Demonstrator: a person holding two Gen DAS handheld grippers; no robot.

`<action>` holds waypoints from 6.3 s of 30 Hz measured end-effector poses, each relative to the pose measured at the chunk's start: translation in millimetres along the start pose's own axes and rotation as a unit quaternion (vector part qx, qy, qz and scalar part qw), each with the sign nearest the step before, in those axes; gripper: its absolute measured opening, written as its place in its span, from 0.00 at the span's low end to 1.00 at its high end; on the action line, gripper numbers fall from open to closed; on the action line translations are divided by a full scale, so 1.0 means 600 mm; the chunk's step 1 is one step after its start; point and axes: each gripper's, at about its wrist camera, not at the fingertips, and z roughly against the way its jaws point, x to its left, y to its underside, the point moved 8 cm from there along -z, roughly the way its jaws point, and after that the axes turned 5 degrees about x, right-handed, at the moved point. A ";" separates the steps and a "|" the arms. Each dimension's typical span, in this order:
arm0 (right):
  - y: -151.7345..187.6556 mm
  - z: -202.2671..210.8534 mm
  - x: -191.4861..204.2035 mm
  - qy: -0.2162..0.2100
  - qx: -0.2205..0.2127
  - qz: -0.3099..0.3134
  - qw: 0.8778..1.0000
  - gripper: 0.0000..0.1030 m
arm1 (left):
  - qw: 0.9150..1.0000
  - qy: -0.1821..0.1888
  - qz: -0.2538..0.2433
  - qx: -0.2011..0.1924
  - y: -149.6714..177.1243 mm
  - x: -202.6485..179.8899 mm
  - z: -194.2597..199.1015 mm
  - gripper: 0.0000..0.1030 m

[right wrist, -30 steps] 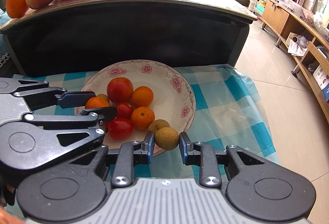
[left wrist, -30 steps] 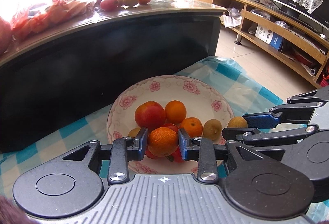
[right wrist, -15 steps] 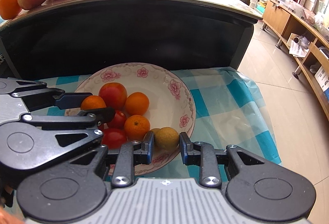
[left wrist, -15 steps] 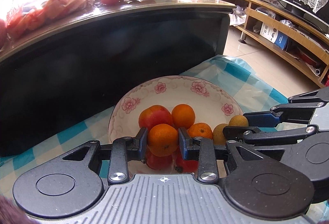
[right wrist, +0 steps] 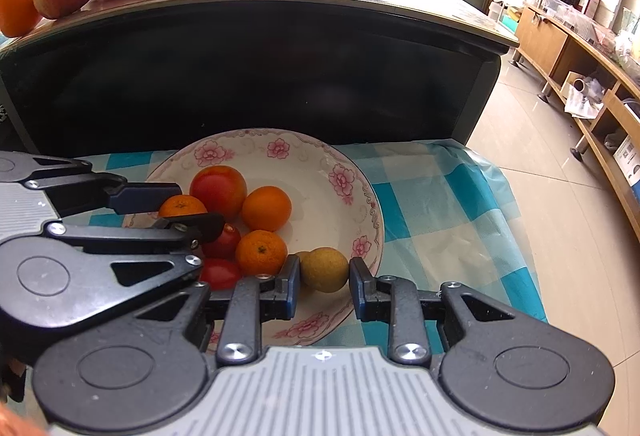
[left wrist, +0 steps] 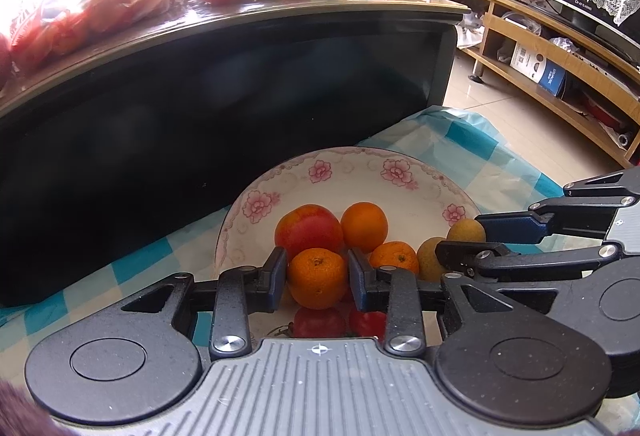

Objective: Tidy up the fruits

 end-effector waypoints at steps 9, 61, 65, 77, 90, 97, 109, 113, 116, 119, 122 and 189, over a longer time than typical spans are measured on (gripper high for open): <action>-0.004 0.006 0.003 -0.008 -0.005 -0.002 1.000 0.30 | 1.000 -0.006 0.007 0.000 -0.002 0.008 0.005 0.46; 0.098 0.209 0.005 -0.015 -0.060 -0.056 0.997 0.49 | 0.996 -0.041 0.066 -0.036 0.089 -0.003 0.184 0.92; 0.113 0.229 0.010 -0.017 -0.064 -0.061 0.996 0.49 | 0.996 -0.034 0.075 -0.037 0.103 -0.007 0.197 0.93; 0.151 0.269 0.019 -0.027 -0.074 -0.069 0.995 0.51 | 0.995 -0.038 0.085 -0.040 0.136 -0.016 0.232 1.00; 0.193 0.293 0.031 -0.033 -0.074 -0.071 0.994 0.51 | 0.994 -0.043 0.088 -0.046 0.172 -0.027 0.262 1.00; 0.216 0.300 0.039 -0.029 -0.067 -0.070 0.995 0.51 | 0.994 -0.055 0.083 -0.037 0.193 -0.033 0.273 1.00; 0.243 0.304 0.059 -0.029 -0.054 -0.060 0.996 0.51 | 0.993 -0.064 0.094 -0.005 0.228 -0.034 0.277 1.00; 0.251 0.299 0.066 -0.028 -0.045 -0.054 0.997 0.51 | 0.993 -0.077 0.091 0.003 0.239 -0.034 0.279 1.00; 0.257 0.297 0.071 -0.027 -0.041 -0.049 0.998 0.51 | 0.992 -0.075 0.097 0.013 0.248 -0.032 0.277 1.00; 0.261 0.298 0.074 -0.029 -0.039 -0.047 0.998 0.51 | 0.992 -0.078 0.101 0.015 0.253 -0.032 0.280 1.00; 0.262 0.299 0.077 -0.029 -0.039 -0.045 0.998 0.51 | 0.991 -0.084 0.100 0.013 0.255 -0.032 0.283 1.00; 0.275 0.297 0.088 -0.026 -0.033 -0.035 0.998 0.51 | 0.990 -0.102 0.099 0.015 0.269 -0.028 0.290 1.00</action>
